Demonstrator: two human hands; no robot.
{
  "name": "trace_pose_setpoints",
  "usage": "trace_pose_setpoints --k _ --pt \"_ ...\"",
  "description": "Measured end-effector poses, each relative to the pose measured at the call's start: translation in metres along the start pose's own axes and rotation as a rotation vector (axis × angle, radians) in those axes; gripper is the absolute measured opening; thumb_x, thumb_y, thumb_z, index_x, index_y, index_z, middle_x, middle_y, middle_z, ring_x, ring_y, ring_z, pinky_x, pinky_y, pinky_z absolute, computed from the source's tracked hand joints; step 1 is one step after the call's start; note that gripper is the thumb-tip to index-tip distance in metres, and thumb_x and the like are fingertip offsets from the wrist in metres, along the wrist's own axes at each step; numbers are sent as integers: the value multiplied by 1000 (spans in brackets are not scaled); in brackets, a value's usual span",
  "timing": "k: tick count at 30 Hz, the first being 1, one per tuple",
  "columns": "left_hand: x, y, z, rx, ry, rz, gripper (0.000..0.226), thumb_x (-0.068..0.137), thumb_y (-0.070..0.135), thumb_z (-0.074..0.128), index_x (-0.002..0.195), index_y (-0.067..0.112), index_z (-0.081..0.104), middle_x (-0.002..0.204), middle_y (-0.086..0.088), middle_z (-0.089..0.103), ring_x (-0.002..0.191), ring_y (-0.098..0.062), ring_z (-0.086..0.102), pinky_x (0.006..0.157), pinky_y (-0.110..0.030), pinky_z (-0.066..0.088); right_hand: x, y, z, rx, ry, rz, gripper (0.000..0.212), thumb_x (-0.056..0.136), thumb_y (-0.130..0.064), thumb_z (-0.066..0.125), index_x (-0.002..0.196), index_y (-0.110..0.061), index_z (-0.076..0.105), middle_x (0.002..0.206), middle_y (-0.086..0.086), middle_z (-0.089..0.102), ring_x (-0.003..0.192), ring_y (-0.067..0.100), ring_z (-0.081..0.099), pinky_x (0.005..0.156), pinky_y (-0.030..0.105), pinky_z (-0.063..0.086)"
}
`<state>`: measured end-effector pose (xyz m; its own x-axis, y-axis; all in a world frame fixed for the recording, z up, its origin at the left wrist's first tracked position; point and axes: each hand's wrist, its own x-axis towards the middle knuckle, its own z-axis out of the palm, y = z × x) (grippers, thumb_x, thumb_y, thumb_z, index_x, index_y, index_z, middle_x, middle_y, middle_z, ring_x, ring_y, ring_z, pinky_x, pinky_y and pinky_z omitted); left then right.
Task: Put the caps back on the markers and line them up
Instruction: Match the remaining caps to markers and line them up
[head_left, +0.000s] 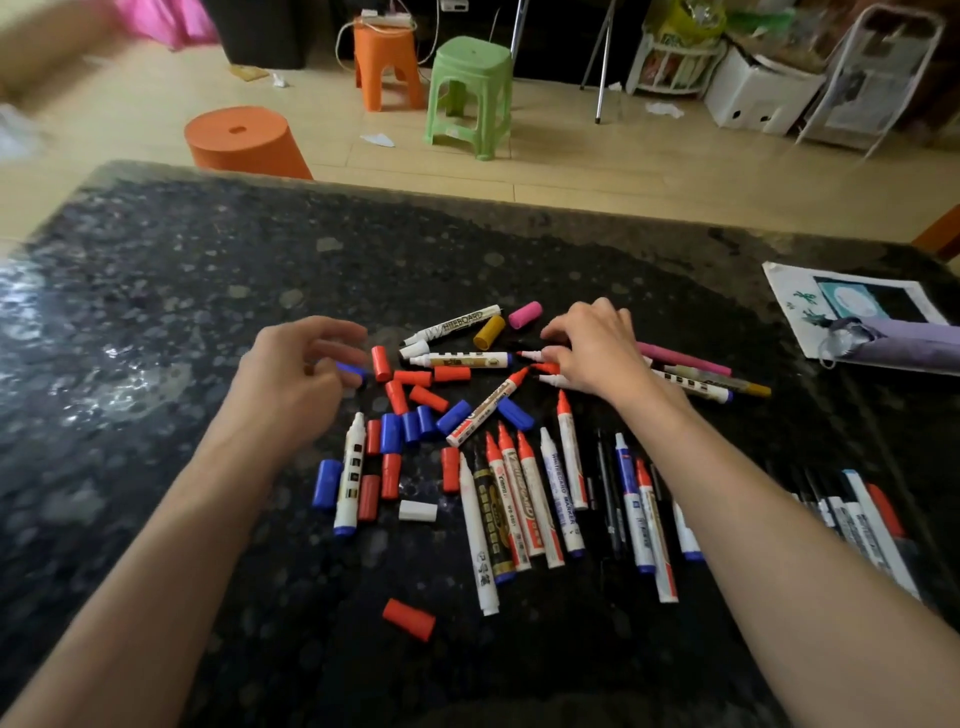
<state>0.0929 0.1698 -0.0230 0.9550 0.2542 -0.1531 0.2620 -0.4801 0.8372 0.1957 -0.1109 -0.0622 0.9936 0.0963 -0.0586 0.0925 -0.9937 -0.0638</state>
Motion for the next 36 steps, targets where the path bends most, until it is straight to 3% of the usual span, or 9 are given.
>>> trace_pose_setpoints --k 5,12,16,20,23,27,31,34,36 --pt "4 -8 -7 -23 17 -47 47 89 -7 50 100 33 73 93 7 77 88 -15 75 91 -50 60 -4 1 -2 53 31 -19 30 94 -34 74 122 -29 66 123 -1 68 123 23 54 103 43 38" --pt "9 -13 -6 4 3 -64 41 91 -3 57 112 28 74 91 12 77 94 -13 72 89 -40 58 -51 0 -20 273 189 -175 21 100 -25 67 121 -27 66 115 -9 69 113 12 59 100 34 31" --pt "9 -14 -8 -8 5 -63 41 90 -4 55 111 26 74 92 10 77 94 -13 72 92 -39 57 -100 4 -32 480 27 -116 21 103 -31 62 124 -33 63 115 -19 62 108 -2 56 92 25 41" --pt "6 -12 -3 0 -15 -24 40 91 -4 53 109 27 72 97 8 76 98 -16 71 85 -37 56 -143 14 -19 565 -89 -50 14 105 -40 54 118 -39 57 98 -17 65 95 -3 62 89 32 53" --pt "-3 -8 12 64 -112 90 41 94 -2 51 111 29 70 99 9 75 90 -15 72 79 -39 60 -155 20 -6 578 -113 31 11 104 -44 53 115 -43 56 91 -10 69 89 3 66 90 40 57" --pt "-13 -7 38 237 -185 280 43 96 1 49 119 32 67 104 16 73 84 -3 65 74 -29 55 -153 24 -2 659 -158 115 15 103 -45 57 118 -44 58 101 -8 70 98 9 68 93 42 56" --pt "-17 -3 61 328 -146 434 39 99 8 53 126 32 66 113 15 69 106 -3 62 89 -30 54 -151 33 -2 666 -201 151 18 101 -39 63 118 -45 59 105 -11 69 103 7 65 87 30 51" --pt "-16 7 86 410 -165 644 38 100 12 57 134 27 65 130 8 65 122 -14 55 103 -34 47 -150 36 -8 651 -172 173 24 99 -32 67 117 -46 58 93 -10 69 87 3 67 70 21 47" --pt "-10 11 105 562 -216 760 44 100 12 60 141 28 60 139 5 59 128 -20 49 107 -35 40 -151 35 -10 644 -152 186 25 99 -32 69 116 -47 59 91 -11 68 82 2 67 66 20 46"
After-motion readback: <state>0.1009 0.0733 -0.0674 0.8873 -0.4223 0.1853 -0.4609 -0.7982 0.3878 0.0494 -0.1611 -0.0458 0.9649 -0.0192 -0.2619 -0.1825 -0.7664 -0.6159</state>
